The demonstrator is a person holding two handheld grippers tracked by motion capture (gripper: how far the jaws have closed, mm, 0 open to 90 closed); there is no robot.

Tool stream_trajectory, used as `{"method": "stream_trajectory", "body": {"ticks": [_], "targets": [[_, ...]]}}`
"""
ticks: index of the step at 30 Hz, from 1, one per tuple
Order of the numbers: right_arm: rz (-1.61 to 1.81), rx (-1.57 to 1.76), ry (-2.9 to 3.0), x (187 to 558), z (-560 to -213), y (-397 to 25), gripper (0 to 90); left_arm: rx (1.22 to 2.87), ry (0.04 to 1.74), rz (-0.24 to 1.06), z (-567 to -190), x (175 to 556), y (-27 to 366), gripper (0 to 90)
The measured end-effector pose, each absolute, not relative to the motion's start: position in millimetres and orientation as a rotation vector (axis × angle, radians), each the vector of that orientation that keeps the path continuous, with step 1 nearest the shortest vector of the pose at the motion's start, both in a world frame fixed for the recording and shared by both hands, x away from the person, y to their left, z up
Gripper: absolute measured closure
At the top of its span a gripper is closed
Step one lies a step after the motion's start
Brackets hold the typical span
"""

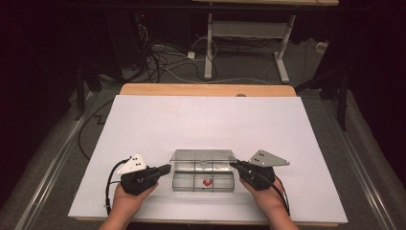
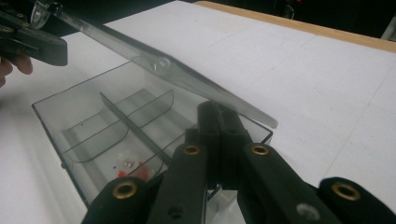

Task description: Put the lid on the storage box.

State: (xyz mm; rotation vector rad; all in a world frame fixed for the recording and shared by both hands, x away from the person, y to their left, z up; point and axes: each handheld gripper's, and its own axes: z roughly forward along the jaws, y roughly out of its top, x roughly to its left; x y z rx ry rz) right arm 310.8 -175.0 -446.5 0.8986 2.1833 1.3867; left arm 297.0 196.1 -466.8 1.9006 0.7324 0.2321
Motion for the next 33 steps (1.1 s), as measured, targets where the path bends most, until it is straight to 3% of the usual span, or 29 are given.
{"method": "stream_trajectory", "body": {"ticks": [23, 27, 33], "targets": [[1.298, 0.969, 2.178, 289, -466, -209, 90.0, 1.928, 0.705, 0.239, -473, 287, 187, 87.6], [1.247, 1.010, 2.203, 288, -471, -222, 71.0, 1.931, 0.710, 0.239, -474, 286, 189, 87.6], [1.235, 1.082, 2.198, 291, -472, -231, 31.5, 1.941, 0.711, 0.232, -475, 287, 188, 87.6]]}}
